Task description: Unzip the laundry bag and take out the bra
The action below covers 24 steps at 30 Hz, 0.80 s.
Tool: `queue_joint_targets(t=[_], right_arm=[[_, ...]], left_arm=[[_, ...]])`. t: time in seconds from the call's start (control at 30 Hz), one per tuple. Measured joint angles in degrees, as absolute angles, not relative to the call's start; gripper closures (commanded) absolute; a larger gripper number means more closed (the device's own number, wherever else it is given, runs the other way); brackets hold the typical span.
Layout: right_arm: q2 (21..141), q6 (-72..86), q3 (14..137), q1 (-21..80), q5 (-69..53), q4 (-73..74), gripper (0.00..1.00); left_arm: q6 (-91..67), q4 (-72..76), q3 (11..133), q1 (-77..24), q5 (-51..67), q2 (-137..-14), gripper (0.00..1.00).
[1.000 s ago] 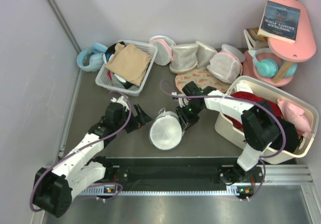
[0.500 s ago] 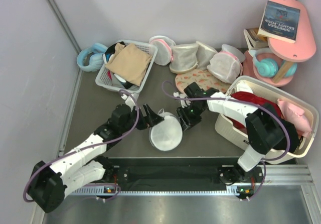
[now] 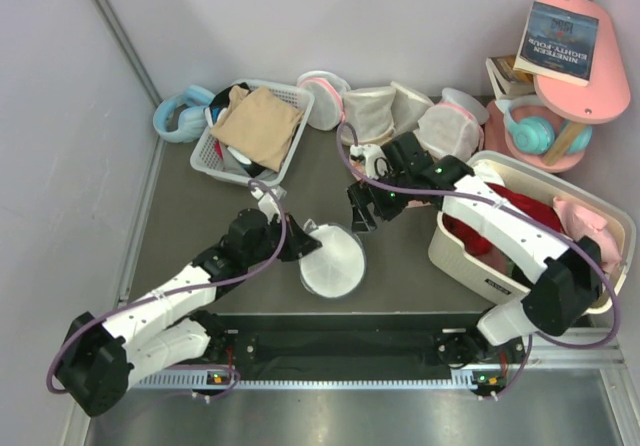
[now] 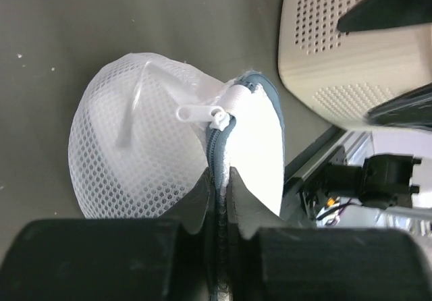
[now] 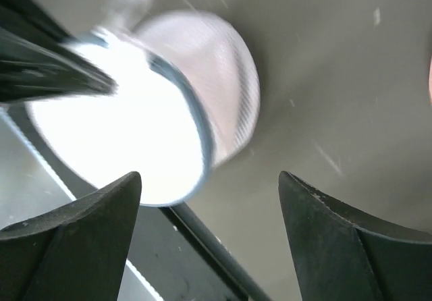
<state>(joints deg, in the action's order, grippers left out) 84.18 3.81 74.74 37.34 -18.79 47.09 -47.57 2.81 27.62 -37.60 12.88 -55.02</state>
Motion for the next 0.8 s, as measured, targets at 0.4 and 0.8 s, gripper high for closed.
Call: queue_joint_targets(t=[0.4,0.8], right_arm=[[82.98,1.80,68.12,39.35,-32.08,33.54,0.22],[83.50,-0.16,59.09,41.06,-35.05,19.73,1.00]], left_arm=[[-36.91,-1.04,32.64,-42.72,13.28,-57.67,1.00],[-31.46,-6.52,35.24,-44.38,15.51,-58.15,0.31]])
